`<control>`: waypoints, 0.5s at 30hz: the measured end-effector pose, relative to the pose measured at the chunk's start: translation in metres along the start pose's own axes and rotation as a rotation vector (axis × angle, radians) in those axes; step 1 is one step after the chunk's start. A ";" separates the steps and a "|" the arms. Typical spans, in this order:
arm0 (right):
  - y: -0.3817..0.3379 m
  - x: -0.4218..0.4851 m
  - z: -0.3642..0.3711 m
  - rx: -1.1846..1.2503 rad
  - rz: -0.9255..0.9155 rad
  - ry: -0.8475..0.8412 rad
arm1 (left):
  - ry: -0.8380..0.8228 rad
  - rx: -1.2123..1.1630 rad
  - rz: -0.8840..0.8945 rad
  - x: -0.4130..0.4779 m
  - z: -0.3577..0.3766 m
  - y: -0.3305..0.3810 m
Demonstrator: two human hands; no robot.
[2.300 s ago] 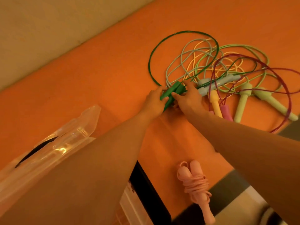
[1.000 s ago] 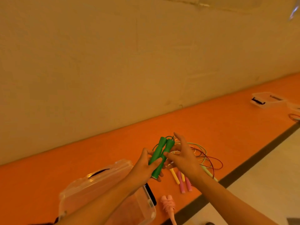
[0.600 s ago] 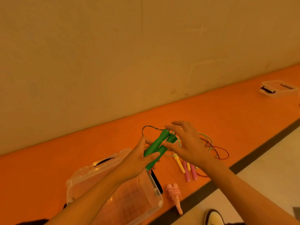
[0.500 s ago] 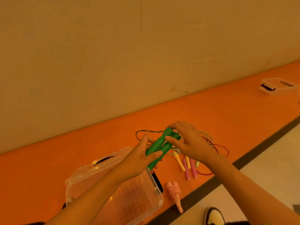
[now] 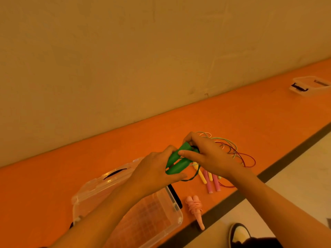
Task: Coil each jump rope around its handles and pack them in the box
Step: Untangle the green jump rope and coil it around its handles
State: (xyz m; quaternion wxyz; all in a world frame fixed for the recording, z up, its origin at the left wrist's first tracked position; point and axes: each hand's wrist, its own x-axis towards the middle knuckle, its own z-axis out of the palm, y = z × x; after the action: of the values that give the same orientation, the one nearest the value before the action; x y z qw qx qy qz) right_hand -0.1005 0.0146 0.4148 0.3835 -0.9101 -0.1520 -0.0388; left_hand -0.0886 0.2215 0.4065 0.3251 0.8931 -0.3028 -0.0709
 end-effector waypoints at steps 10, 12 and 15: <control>0.006 0.002 -0.020 0.016 0.031 0.014 | -0.049 -0.116 -0.013 0.008 -0.026 -0.015; 0.011 0.000 -0.030 0.025 0.044 0.062 | -0.043 -0.012 -0.031 0.009 -0.036 -0.024; 0.014 -0.003 -0.041 0.057 0.084 0.110 | -0.051 0.111 -0.037 0.008 -0.047 -0.033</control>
State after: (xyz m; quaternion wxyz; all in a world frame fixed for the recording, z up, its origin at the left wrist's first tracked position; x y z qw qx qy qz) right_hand -0.0968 -0.0244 0.4333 0.4183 -0.9009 -0.0933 -0.0683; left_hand -0.0508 0.2622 0.4230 0.2659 0.9131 -0.2979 -0.0825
